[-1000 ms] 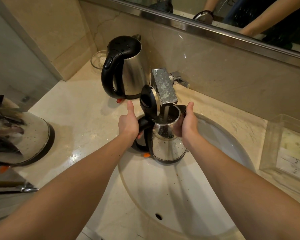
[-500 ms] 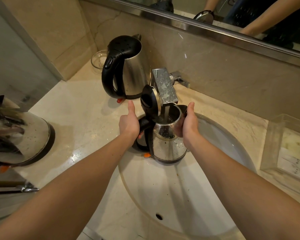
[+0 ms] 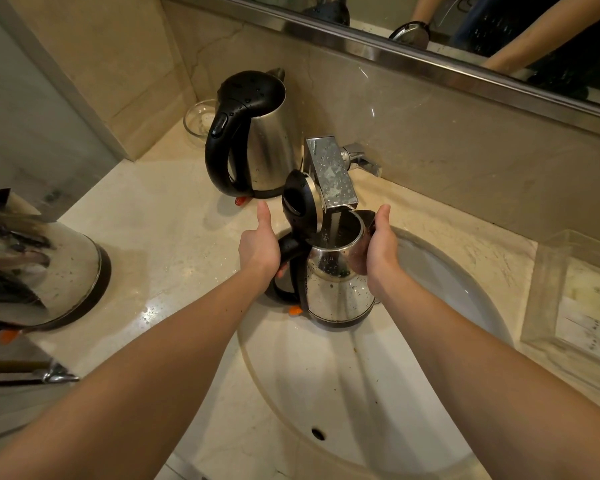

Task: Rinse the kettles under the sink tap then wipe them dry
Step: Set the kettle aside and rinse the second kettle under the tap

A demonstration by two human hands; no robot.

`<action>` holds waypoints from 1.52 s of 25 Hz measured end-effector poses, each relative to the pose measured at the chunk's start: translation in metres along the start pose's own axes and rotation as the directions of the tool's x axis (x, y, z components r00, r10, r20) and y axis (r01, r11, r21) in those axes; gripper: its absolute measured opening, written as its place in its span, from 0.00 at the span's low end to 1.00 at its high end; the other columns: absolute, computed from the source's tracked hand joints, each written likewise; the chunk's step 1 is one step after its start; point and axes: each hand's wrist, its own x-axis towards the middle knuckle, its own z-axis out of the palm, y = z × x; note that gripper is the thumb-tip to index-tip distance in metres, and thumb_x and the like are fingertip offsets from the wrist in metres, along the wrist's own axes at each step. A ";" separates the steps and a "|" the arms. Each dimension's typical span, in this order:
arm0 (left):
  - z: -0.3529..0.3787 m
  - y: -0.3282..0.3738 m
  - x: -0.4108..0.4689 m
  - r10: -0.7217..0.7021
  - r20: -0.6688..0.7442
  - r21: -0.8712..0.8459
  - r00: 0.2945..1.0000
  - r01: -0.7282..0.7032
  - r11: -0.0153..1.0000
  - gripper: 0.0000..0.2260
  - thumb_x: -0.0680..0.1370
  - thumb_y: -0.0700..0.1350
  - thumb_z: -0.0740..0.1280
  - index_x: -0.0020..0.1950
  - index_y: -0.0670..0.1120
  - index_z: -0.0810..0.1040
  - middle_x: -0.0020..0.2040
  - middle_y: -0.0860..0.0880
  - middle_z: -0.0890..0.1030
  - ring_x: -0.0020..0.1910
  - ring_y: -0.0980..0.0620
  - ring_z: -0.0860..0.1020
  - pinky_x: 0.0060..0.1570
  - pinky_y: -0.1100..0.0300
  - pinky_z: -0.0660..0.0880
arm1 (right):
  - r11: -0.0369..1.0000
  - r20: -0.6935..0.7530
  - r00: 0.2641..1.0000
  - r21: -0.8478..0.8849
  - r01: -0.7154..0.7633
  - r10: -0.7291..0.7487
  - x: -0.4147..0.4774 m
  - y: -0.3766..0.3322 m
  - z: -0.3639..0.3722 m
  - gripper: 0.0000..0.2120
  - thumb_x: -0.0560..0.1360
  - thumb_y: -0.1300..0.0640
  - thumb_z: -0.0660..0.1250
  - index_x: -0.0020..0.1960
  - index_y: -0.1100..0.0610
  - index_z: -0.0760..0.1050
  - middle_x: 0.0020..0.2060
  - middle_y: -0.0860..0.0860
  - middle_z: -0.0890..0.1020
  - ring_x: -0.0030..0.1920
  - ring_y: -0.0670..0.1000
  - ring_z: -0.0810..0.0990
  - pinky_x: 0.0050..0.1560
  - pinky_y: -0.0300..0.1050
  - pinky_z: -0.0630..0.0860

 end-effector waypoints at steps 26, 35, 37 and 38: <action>0.001 0.000 0.000 -0.002 0.002 -0.004 1.000 0.002 1.000 0.38 0.80 0.72 0.43 0.47 0.40 0.75 0.40 0.40 0.75 0.30 0.49 0.75 0.18 0.68 0.69 | 0.999 0.016 1.000 0.051 0.004 -0.004 0.001 -0.003 0.003 0.30 0.78 0.30 0.51 0.47 0.51 0.81 0.34 0.46 0.84 0.42 0.49 0.81 0.45 0.44 0.76; 0.001 0.000 -0.001 -0.007 0.007 -0.009 1.000 0.007 1.000 0.37 0.80 0.72 0.43 0.46 0.41 0.73 0.39 0.40 0.75 0.30 0.49 0.75 0.18 0.67 0.70 | 1.000 0.014 1.000 0.031 0.005 -0.005 -0.005 -0.007 0.002 0.30 0.79 0.30 0.50 0.38 0.51 0.77 0.25 0.45 0.79 0.31 0.46 0.78 0.36 0.40 0.73; 0.001 -0.001 -0.001 -0.004 0.003 -0.005 1.000 0.004 1.000 0.37 0.80 0.72 0.43 0.46 0.41 0.73 0.40 0.40 0.75 0.30 0.49 0.75 0.19 0.67 0.70 | 1.000 0.020 1.000 0.014 0.007 -0.007 -0.005 -0.007 0.002 0.30 0.79 0.30 0.50 0.37 0.51 0.77 0.27 0.46 0.80 0.32 0.46 0.78 0.36 0.40 0.73; 0.001 0.000 -0.002 -0.003 0.004 -0.003 1.000 0.003 1.000 0.36 0.80 0.72 0.43 0.46 0.41 0.73 0.39 0.40 0.75 0.30 0.49 0.74 0.19 0.67 0.70 | 1.000 0.022 1.000 0.009 0.009 -0.009 -0.006 -0.007 0.002 0.31 0.79 0.30 0.49 0.37 0.51 0.77 0.27 0.45 0.79 0.31 0.46 0.78 0.36 0.40 0.73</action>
